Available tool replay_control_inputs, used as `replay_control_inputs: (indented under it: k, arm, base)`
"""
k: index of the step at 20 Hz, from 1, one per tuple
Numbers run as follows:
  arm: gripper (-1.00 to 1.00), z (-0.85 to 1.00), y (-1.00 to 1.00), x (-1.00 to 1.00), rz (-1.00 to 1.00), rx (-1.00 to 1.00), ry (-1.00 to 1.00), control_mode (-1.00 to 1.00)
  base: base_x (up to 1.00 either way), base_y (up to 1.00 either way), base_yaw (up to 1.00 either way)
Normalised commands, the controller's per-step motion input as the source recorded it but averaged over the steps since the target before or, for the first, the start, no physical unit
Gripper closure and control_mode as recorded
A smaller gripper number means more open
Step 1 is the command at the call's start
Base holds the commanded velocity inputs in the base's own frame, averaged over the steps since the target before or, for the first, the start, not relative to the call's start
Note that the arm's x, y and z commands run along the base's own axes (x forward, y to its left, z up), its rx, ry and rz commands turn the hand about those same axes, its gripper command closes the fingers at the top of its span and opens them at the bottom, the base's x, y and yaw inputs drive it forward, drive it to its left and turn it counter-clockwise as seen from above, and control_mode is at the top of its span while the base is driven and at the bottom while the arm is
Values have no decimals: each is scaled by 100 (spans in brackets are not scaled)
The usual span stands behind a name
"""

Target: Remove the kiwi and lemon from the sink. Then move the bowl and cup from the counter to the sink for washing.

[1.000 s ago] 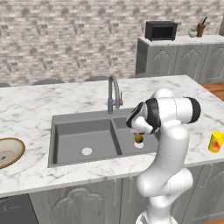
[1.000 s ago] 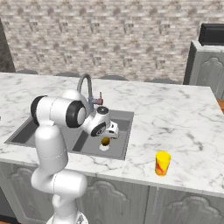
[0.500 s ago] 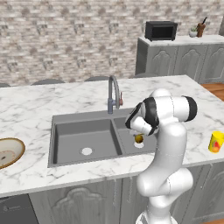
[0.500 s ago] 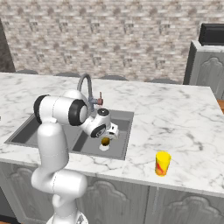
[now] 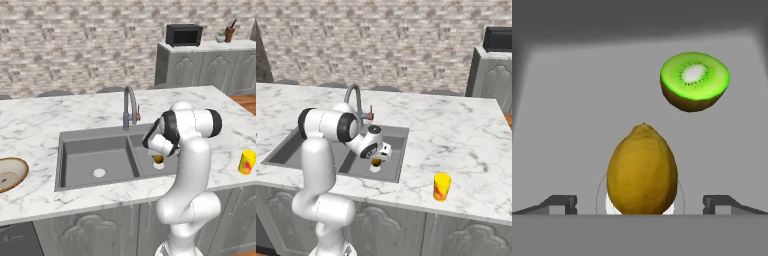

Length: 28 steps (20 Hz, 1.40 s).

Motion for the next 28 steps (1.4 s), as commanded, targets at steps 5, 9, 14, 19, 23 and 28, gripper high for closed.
replay_control_inputs:
  k: [5,9,14,19,23,28]
  arm:
    - [-100,-14,0,10,0,0,3,-100]
    - [-100,-14,0,9,0,0,4,-100]
    - [-100,-12,0,7,0,0,3,-100]
    - [-100,-10,0,9,0,0,1,-100]
    - [-100,-12,0,7,0,0,1,-100]
    - [100,-14,0,4,0,0,3,-100]
  base:
    - [0,0,0]
    - [0,0,0]
    - [0,0,0]
    - [0,0,0]
    - [0,0,0]
    - [0,0,0]
